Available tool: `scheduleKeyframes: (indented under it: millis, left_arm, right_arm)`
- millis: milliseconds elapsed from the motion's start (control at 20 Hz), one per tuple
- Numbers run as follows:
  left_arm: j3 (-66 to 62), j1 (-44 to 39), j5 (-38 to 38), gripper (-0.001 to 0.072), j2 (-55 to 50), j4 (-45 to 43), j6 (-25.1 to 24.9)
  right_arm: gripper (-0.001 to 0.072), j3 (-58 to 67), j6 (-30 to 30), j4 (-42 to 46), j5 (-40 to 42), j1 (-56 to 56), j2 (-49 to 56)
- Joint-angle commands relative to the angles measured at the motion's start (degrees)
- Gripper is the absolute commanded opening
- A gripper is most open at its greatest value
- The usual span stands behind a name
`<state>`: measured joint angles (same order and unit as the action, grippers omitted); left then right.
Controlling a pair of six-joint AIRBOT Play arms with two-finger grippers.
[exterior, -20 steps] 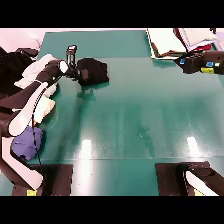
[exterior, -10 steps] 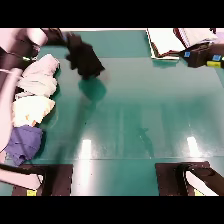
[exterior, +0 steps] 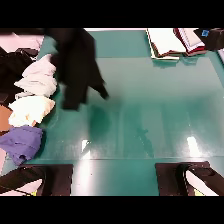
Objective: Fold the shirts.
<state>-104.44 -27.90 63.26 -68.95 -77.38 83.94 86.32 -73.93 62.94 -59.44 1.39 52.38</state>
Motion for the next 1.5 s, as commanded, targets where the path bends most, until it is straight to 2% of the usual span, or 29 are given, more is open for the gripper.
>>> scheduleKeyframes:
  millis: [0,150,350,500,650,750,900,1000,1200,1450]
  left_arm:
    - [9.5,-8.6,0.0,0.0610,-1.2,2.5,-1.4]
    - [14.1,-9.0,-4.3,0.0609,-3.6,1.2,-1.3]
    - [14.9,3.4,-6.2,0.0609,-5.8,-0.1,4.4]
    - [19.8,10.5,-5.8,0.0609,-9.9,4.7,4.4]
    - [24.9,12.1,-5.1,0.0609,-15.6,7.6,3.7]
    - [26.3,11.9,-5.4,0.0609,-19.3,10.4,0.7]
    - [26.5,11.9,-8.6,0.0609,-23.8,20.0,-4.4]
    - [26.5,11.9,-7.6,0.0609,-25.7,23.9,-8.8]
    - [26.6,11.6,-2.8,0.0609,-25.9,21.7,-13.2]
    - [27.6,8.6,-8.4,0.0608,-26.0,20.4,-13.5]
  right_arm:
    - [0.0014,0.5,0.0,-0.3,-0.6,0.0,0.0]
    - [0.0015,0.5,0.0,-0.4,-1.5,0.0,0.0]
    - [0.0015,0.5,-0.1,-0.4,-3.4,0.0,0.0]
    - [0.0014,0.5,-0.1,-0.4,-3.7,0.0,0.0]
    - [0.0014,0.5,0.0,-0.4,-3.7,0.0,0.0]
    - [0.0015,0.4,0.0,-0.4,-3.7,0.0,0.0]
    - [0.0014,0.4,-0.1,-0.4,-3.7,0.0,0.0]
    - [0.0014,0.4,0.0,-0.4,-3.7,0.0,0.0]
    - [0.0014,0.4,0.0,-0.4,-3.7,0.0,0.0]
    - [0.0014,0.4,-0.1,-0.4,-3.8,0.4,0.0]
